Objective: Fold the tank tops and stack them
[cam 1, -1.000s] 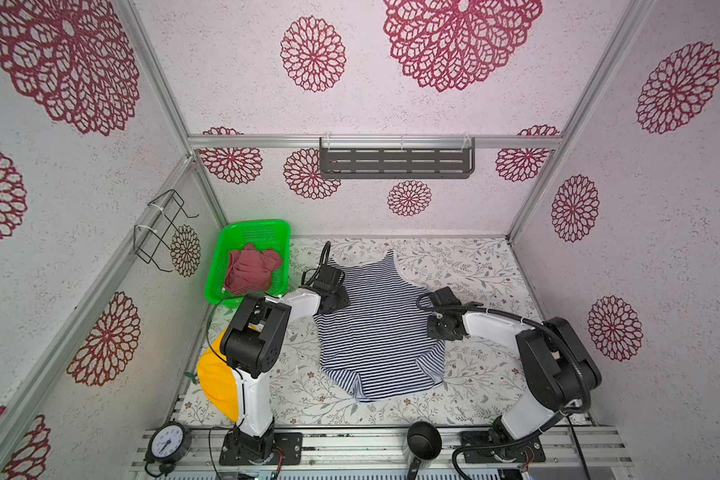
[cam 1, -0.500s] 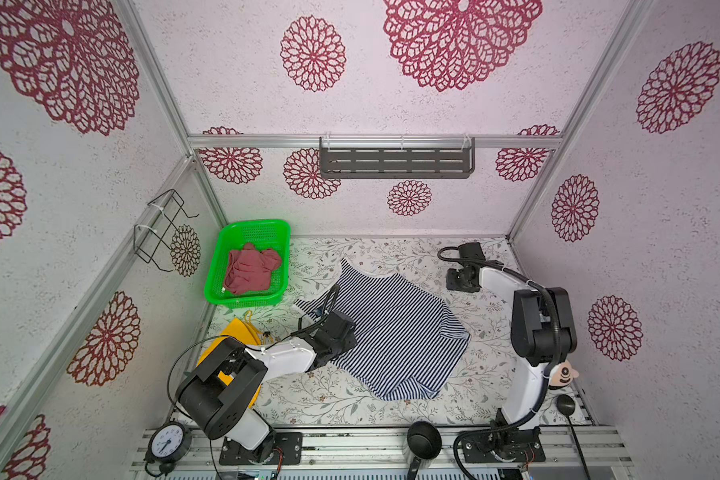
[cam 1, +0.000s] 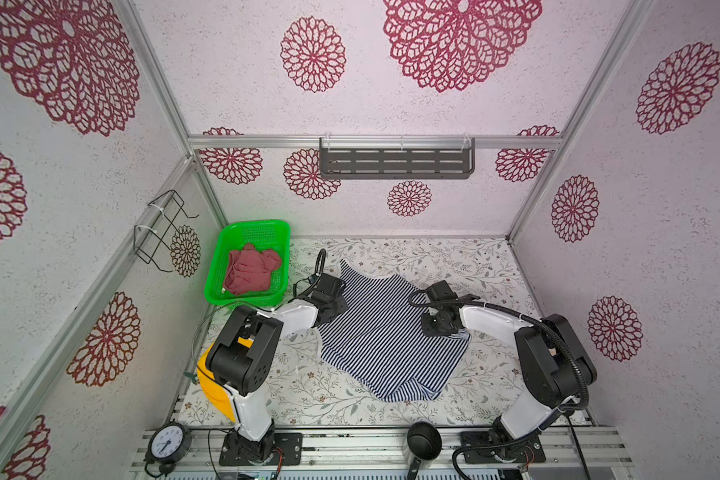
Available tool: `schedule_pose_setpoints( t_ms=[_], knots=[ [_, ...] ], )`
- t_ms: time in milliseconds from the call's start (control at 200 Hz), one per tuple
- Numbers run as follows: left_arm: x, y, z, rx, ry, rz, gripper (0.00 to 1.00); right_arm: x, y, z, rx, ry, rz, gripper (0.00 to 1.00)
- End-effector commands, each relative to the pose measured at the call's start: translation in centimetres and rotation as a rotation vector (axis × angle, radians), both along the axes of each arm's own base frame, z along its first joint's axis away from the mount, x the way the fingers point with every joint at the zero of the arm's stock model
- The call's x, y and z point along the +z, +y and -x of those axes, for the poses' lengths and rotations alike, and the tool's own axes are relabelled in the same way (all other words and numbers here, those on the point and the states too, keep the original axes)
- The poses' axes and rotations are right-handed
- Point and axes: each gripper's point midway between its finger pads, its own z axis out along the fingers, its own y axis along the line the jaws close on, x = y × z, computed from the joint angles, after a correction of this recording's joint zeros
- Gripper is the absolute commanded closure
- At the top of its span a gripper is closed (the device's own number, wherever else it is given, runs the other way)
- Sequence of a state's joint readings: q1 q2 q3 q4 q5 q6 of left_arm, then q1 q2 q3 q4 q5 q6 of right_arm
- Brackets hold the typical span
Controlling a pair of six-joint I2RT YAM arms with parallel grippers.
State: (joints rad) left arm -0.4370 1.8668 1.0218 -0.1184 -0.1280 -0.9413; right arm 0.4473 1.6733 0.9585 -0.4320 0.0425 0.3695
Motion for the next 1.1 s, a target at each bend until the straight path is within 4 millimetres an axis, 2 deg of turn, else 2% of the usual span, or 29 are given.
schedule_pose_setpoints(
  t_ms=[0,70,135,140,155,230,315,360,405,460,505,595,661,711,786,886,1026,1091],
  knots=[
    [-1.8,-0.7,0.1,-0.060,0.052,0.011,0.41,0.7,-1.4,0.0,-0.082,-0.005,0.038,0.70],
    [-2.9,-0.4,0.1,-0.050,0.072,0.029,0.41,0.6,-3.2,0.1,-0.102,0.016,0.111,0.70],
    [-3.2,-0.1,0.1,-0.036,0.072,0.045,0.41,1.0,-5.6,-0.7,-0.132,0.016,0.177,0.70],
    [-4.0,0.1,0.3,-0.033,0.089,0.040,0.41,1.0,-5.6,-0.7,-0.132,0.016,0.177,0.70],
    [-4.8,0.3,0.5,-0.030,0.104,0.035,0.41,1.2,-6.2,-0.9,-0.141,0.014,0.189,0.70],
    [-5.6,0.8,0.8,-0.016,0.119,0.040,0.41,1.7,-9.7,-2.8,-0.197,-0.003,0.250,0.70],
    [-6.2,1.5,1.1,-0.001,0.130,0.044,0.41,2.7,-13.8,-6.4,-0.270,-0.054,0.310,0.70],
    [-6.3,1.7,1.2,0.005,0.131,0.050,0.41,3.4,-15.3,-8.4,-0.292,-0.080,0.312,0.71],
    [-6.3,1.8,1.1,0.009,0.129,0.056,0.41,4.6,-15.8,-9.7,-0.291,-0.098,0.315,0.70],
    [-6.0,2.0,1.1,0.010,0.122,0.056,0.41,6.9,-15.4,-10.4,-0.278,-0.144,0.311,0.70],
    [-5.6,2.1,0.9,0.012,0.111,0.051,0.41,8.4,-14.4,-10.1,-0.268,-0.178,0.281,0.69],
    [-5.3,2.2,0.6,0.017,0.100,0.049,0.41,10.0,-11.3,-7.5,-0.230,-0.205,0.211,0.66],
    [-5.5,2.2,0.3,0.020,0.099,0.058,0.41,9.2,-8.2,-4.9,-0.182,-0.193,0.147,0.63],
    [-5.9,2.3,0.1,0.021,0.106,0.058,0.41,7.4,-5.4,-2.8,-0.140,-0.151,0.072,0.62],
    [-6.3,2.9,-0.2,0.037,0.113,0.066,0.41,4.7,-3.4,-0.4,-0.104,-0.081,0.041,0.61],
    [-6.3,4.0,-0.5,0.063,0.113,0.077,0.41,2.1,-3.6,0.9,-0.117,-0.032,0.066,0.61],
    [-5.7,5.7,-0.4,0.100,0.101,0.079,0.42,0.3,-4.7,-0.8,-0.143,-0.027,0.098,0.62],
    [-5.6,5.8,-0.2,0.102,0.100,0.080,0.42,-0.6,-5.3,-1.8,-0.154,-0.014,0.117,0.63]
  ],
)
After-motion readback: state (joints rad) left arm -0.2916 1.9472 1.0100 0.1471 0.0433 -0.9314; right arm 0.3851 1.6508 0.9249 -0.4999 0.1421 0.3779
